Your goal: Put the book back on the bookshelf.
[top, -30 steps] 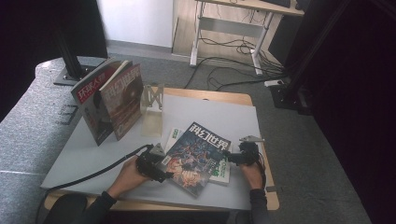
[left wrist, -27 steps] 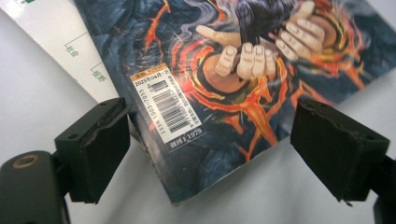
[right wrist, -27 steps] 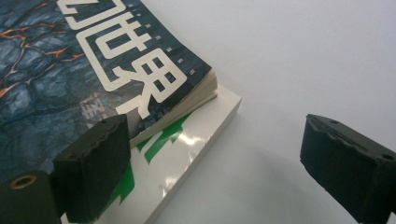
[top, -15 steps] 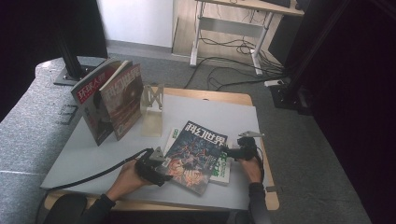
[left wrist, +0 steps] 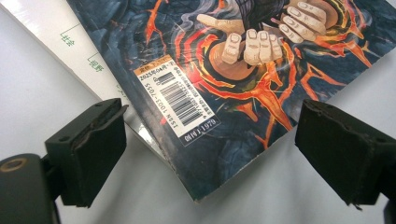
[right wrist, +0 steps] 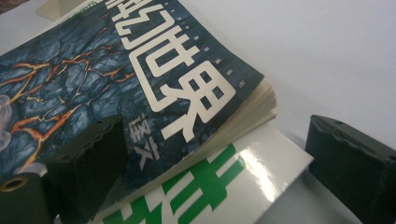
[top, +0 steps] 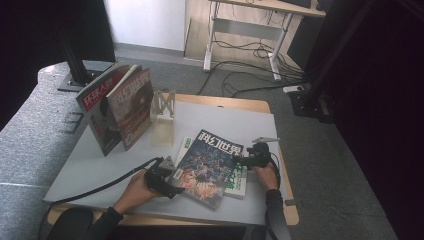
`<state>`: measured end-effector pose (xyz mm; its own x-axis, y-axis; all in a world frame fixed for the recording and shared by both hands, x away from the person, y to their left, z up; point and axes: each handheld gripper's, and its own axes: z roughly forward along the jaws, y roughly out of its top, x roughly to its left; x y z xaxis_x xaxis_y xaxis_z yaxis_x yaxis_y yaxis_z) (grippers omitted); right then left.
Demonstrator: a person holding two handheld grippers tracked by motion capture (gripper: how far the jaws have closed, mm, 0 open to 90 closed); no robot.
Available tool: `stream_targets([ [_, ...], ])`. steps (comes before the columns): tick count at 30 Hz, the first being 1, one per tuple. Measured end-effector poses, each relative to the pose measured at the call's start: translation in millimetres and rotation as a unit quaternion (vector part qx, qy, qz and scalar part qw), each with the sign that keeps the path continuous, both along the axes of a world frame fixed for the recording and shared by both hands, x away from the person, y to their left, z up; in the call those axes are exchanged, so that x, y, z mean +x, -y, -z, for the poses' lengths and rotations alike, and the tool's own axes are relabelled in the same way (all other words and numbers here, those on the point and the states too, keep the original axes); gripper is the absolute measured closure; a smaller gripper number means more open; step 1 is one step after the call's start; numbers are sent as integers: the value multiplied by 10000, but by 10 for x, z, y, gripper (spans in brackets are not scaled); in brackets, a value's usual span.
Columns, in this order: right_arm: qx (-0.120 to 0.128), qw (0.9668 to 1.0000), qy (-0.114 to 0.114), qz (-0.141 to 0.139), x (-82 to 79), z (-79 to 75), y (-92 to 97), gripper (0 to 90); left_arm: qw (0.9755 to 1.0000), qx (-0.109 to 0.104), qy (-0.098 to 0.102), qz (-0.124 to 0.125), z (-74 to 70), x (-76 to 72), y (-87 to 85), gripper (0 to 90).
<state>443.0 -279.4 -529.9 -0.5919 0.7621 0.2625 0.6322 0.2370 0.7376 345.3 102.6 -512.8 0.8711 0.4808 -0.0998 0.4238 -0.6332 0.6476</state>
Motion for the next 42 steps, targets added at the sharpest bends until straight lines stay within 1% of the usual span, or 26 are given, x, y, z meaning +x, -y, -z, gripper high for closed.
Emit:
stream_targets([
  [5, 71, 9999, -82, 89, -2, 15, -6, 51, 10000, -4, -21, -14, 3, 0, 0, 81],
  [11, 42, 9999, -114, 105, -18, 8, -11, 53, 10000, 44, -42, -42, -10, -18, -9, 101],
  [13, 20, 9999, -124, 100, -37, 3, -16, 52, 10000, 13, -70, -44, -8, -23, -30, 103],
  [17, -17, 9999, -142, 62, -94, -4, -23, 52, 9998, -112, -157, -103, -5, -56, -104, 134],
  [18, -30, 9998, -168, 60, -118, -9, -28, 52, 9998, -109, -153, -114, -6, -65, -111, 143],
  [19, -39, 9999, -154, 52, -130, -9, -31, 52, 9998, -99, -135, -120, -7, -79, -112, 146],
  [20, -50, 9999, -156, 52, -150, -12, -36, 52, 9999, -25, -125, -86, -15, -88, -117, 145],
  [22, -80, 9999, -127, 50, -187, -16, -48, 52, 9999, 1, -100, -95, -17, -113, -117, 145],
  [26, -109, 9998, -147, 42, -255, -25, -70, 52, 9999, 93, -63, -63, -32, -173, -131, 148],
  [28, -131, 9998, -152, 38, -285, -28, -81, 52, 9999, 78, -48, -75, -34, -209, -140, 154],
  [30, -135, 9998, -153, 18, -320, -29, -94, 52, 9999, -23, -119, -73, -26, -231, -177, 155],
  [32, -146, 9998, -151, 0, -361, -29, -107, 52, 9999, -57, -144, -65, -26, -261, -207, 158],
  [35, -160, 9997, -172, 3, -438, -34, -134, 51, 10000, 50, -73, -40, -32, -328, -216, 159],
  [37, -161, 9997, -166, 29, -472, -34, -146, 51, 10000, 58, -15, -32, -33, -350, -221, 164],
  [40, -169, 9998, -126, 49, -476, -32, -150, 47, 9998, 119, 107, 85, -36, -358, -228, 166],
  [42, -242, 9997, -16, 56, -493, -42, -161, 48, 9996, 134, 201, 148, -40, -379, -231, 181],
])
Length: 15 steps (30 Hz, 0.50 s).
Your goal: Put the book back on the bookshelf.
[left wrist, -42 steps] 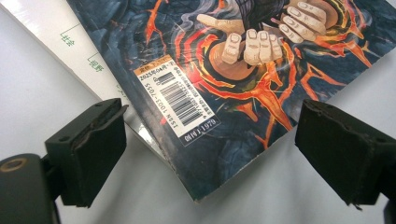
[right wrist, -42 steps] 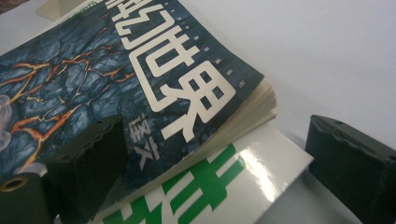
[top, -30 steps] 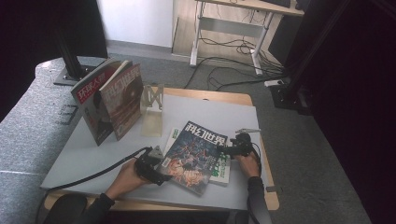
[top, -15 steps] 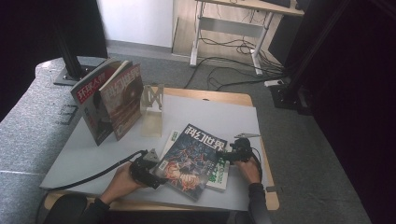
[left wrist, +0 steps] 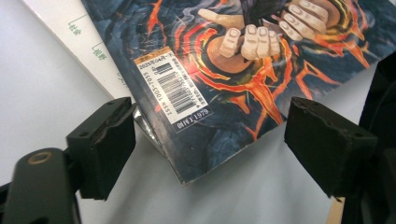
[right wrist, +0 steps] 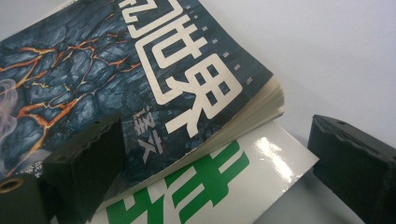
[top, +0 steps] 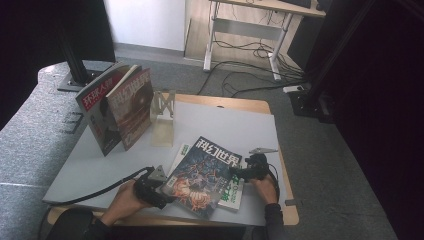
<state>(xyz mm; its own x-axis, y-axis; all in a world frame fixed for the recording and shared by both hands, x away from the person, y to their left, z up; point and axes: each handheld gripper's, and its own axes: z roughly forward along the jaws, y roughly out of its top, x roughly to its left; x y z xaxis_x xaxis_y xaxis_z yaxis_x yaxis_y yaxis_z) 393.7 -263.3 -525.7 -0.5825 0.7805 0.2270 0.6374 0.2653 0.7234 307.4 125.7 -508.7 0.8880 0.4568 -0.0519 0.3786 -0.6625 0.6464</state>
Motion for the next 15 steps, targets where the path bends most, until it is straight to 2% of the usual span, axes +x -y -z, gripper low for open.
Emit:
stream_targets([
  [4, -245, 9995, 219, 44, -60, -46, -25, 68, 9994, 160, 273, 121, -19, -54, -24, 228],
  [7, -374, 9986, 372, 68, -120, -94, 0, 128, 9988, 198, 418, 168, -14, -74, -29, 256],
  [12, -281, 9989, 357, 108, -151, -104, 58, 129, 9990, 198, 369, 164, -7, -51, -22, 249],
  [15, -259, 9989, 364, 159, -140, -114, 76, 129, 9993, 122, 339, 65, 7, -22, -1, 250],
])
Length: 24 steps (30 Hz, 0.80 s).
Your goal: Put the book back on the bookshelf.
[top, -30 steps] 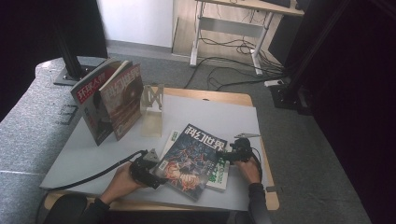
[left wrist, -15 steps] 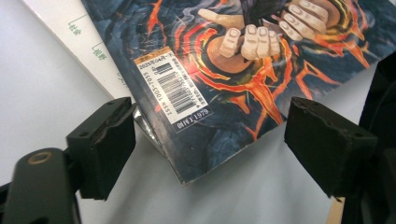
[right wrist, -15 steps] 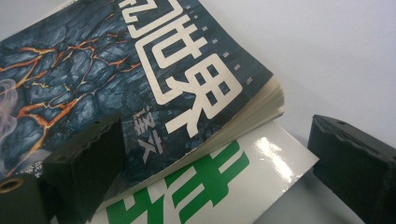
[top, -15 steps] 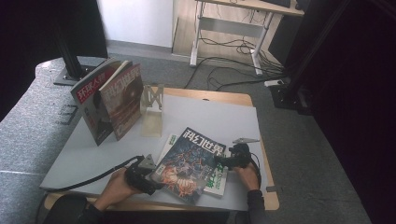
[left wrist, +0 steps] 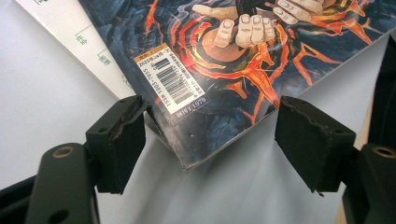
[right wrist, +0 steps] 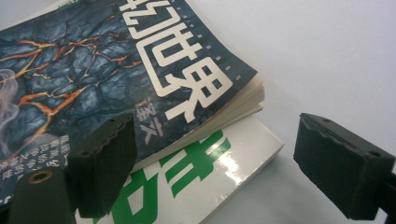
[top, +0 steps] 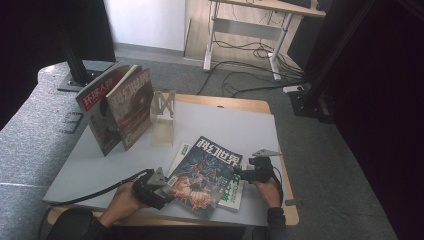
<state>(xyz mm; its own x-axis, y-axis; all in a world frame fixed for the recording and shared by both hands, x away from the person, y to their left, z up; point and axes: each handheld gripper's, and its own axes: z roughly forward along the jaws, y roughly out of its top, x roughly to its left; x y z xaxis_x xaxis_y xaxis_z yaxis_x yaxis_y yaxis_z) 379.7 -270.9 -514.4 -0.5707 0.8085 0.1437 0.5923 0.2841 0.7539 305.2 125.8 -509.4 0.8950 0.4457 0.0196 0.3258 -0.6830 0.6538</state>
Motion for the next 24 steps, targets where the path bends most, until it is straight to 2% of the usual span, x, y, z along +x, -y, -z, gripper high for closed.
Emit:
stream_targets([
  [5, 51, 9999, -14, 89, 17, -16, 31, 127, 9998, -100, 69, -157, 15, 31, 18, 269],
  [9, 109, 9998, -105, 95, 59, -9, 31, 81, 9998, -130, 81, -134, 6, 37, 14, 269],
  [13, 122, 9996, -232, 84, 117, 17, 0, 38, 9995, -255, 89, -139, -52, 47, -18, 271],
  [16, 93, 9994, -321, 52, 184, 47, -14, 31, 9993, -282, 147, -220, -79, 64, -38, 258],
  [20, 108, 9991, -407, 21, 286, 72, -44, 25, 9993, -273, 91, -237, -30, 101, -11, 259],
  [24, 282, 9979, -580, -18, 388, 105, -53, 20, 9993, -268, 92, -223, -29, 107, -13, 249],
])
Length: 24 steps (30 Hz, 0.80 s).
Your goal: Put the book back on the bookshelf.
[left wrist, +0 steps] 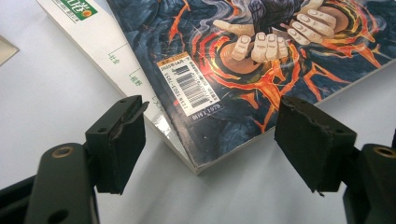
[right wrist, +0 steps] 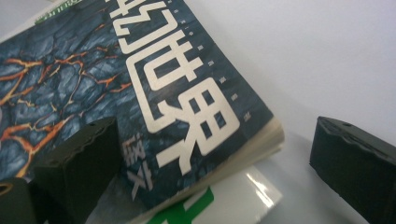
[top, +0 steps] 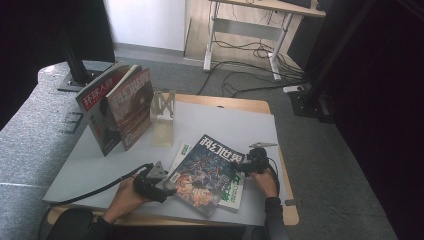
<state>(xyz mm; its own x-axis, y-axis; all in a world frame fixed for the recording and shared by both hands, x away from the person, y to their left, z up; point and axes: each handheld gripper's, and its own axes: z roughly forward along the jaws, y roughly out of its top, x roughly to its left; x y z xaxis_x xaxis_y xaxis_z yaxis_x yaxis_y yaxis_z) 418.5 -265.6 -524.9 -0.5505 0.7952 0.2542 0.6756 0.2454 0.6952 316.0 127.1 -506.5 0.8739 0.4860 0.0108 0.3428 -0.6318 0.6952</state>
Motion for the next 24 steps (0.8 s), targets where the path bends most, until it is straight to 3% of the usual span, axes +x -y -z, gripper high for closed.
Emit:
stream_targets([
  [4, 99, 9998, -158, -56, 61, 7, -13, 41, 10000, 4, -15, -4, 1, 1, -2, 250],
  [7, 267, 9992, -249, -191, 60, -13, -13, 175, 10000, -17, -52, 4, 6, 9, -7, 251],
  [10, 294, 9988, -344, -166, 50, -29, -17, 193, 10000, -27, -66, 0, 8, 10, -9, 251],
  [13, 281, 9988, -380, -146, 46, -66, -12, 272, 10000, -37, -69, 4, 11, 11, -11, 252],
  [20, 79, 9997, -44, 237, 14, -194, 55, 605, 9999, -77, -111, 2, 18, 18, -18, 252],
  [24, -48, 9994, 92, 338, -8, -249, 30, 698, 9999, -85, -115, -2, 19, 18, -19, 252],
])
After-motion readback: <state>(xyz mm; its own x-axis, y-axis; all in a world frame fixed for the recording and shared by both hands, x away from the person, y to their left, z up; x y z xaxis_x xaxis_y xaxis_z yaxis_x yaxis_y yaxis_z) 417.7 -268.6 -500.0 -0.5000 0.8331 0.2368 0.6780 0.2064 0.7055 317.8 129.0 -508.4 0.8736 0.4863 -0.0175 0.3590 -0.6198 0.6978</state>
